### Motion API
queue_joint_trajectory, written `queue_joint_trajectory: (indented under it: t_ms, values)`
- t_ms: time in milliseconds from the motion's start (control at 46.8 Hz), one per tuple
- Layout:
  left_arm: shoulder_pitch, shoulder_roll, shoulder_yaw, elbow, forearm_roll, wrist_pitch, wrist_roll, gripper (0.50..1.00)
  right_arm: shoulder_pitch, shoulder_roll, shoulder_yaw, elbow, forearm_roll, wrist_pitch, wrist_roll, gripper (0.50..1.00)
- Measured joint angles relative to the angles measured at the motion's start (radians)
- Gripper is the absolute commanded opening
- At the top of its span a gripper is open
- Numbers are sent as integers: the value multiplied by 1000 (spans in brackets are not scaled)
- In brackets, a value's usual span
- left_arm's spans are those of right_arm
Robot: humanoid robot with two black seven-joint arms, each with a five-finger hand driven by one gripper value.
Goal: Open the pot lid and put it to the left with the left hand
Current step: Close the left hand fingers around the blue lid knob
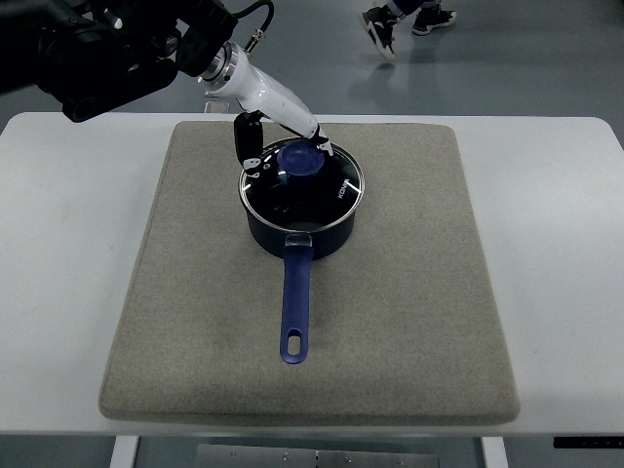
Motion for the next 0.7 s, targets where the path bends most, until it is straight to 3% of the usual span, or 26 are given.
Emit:
queue_joint_trajectory:
  t_ms: [705]
  values:
    - [13, -8, -4, 0, -10, 2, 0, 962, 0, 0, 0, 0, 0, 0, 0, 917]
